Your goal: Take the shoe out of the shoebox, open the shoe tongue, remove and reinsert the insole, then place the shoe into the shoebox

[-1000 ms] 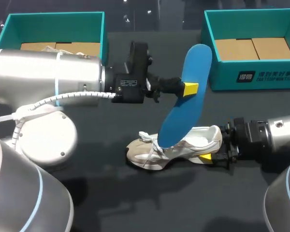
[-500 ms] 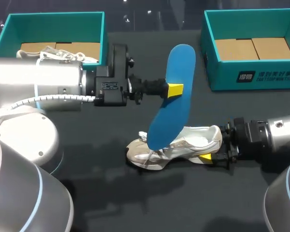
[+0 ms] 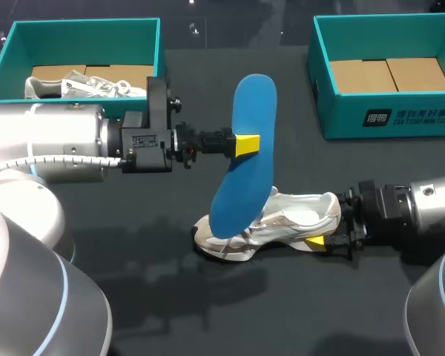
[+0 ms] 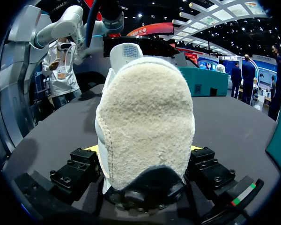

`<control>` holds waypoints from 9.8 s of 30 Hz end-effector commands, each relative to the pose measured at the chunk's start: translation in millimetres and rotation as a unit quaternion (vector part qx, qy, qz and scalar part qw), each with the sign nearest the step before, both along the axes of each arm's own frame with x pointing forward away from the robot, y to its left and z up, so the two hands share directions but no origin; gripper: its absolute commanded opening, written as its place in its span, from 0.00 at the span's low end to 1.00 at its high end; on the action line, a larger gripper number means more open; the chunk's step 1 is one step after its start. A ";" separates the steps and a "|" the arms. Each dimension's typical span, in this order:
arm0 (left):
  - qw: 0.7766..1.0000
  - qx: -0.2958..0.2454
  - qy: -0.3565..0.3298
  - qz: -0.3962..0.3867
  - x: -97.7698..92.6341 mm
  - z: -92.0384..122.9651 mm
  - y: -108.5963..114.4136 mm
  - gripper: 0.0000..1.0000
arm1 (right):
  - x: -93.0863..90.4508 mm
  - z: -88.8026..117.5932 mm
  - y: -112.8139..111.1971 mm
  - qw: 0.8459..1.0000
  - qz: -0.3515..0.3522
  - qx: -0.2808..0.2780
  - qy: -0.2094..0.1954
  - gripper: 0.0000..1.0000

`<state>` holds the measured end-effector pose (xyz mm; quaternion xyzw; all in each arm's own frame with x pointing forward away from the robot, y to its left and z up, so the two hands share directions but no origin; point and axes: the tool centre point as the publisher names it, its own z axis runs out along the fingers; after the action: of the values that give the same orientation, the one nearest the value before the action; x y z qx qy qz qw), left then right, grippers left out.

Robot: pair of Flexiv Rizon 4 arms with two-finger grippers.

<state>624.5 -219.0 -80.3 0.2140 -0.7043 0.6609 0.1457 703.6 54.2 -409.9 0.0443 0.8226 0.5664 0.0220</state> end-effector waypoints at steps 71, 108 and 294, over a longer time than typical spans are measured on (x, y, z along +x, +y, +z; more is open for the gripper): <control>1.000 -0.006 0.000 -0.003 1.0 -2.8 10.8 0.00 | -5.5 41.6 -10.6 0.925 -0.076 -0.371 0.019 1.00; 1.000 -0.006 0.000 -0.003 1.0 -2.8 10.8 0.00 | -3.0 83.0 -0.9 0.806 -0.081 -0.573 0.120 1.00; 1.000 -0.006 0.000 -0.003 1.0 -2.8 10.8 0.00 | -33.1 3.0 70.5 0.669 -0.444 -0.332 0.495 0.62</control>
<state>625.8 -205.8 -82.0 0.2101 -0.7020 0.6639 0.1495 669.2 123.2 -399.5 0.6683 0.7302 0.0726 -0.1223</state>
